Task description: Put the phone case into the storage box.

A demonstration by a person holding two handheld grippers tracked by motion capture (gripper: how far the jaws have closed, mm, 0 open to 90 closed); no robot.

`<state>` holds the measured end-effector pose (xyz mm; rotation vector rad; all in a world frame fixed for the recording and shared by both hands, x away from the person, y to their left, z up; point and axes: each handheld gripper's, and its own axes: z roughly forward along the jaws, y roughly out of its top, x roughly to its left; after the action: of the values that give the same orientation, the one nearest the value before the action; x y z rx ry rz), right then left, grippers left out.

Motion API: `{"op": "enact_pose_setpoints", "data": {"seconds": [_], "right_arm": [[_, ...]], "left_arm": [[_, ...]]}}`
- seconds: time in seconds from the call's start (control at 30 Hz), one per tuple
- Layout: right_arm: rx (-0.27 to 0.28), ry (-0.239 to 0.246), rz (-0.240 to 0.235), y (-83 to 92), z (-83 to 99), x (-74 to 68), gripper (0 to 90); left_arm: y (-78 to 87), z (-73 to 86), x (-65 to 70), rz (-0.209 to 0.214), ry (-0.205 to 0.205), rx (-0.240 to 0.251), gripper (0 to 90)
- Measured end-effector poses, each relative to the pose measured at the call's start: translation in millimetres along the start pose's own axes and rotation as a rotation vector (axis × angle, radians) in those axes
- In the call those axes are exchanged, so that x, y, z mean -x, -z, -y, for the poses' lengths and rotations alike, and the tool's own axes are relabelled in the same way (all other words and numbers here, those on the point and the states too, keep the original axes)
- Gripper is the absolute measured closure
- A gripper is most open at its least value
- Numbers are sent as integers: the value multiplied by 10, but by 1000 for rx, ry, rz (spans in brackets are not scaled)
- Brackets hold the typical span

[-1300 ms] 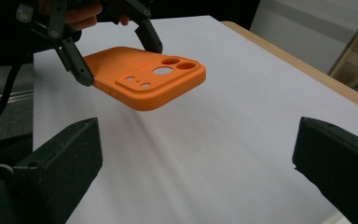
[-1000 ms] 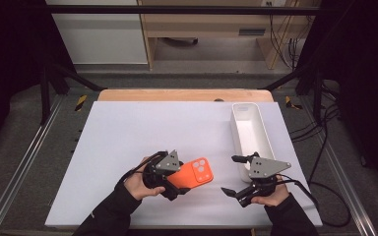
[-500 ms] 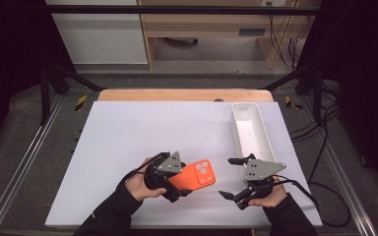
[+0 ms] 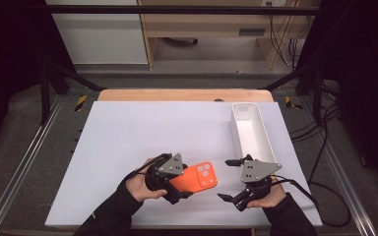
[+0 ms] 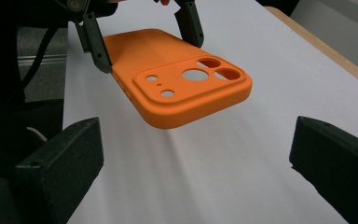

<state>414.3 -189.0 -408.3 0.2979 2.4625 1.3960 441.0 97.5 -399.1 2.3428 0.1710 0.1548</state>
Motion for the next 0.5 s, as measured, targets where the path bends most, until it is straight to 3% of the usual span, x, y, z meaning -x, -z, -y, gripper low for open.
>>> {"op": "enact_pose_setpoints", "data": {"seconds": [0.5], "right_arm": [[-43,50,-23,-65,-66,-15,36]], "left_arm": [[8,-37,48,20,-27,-1,155]]}}
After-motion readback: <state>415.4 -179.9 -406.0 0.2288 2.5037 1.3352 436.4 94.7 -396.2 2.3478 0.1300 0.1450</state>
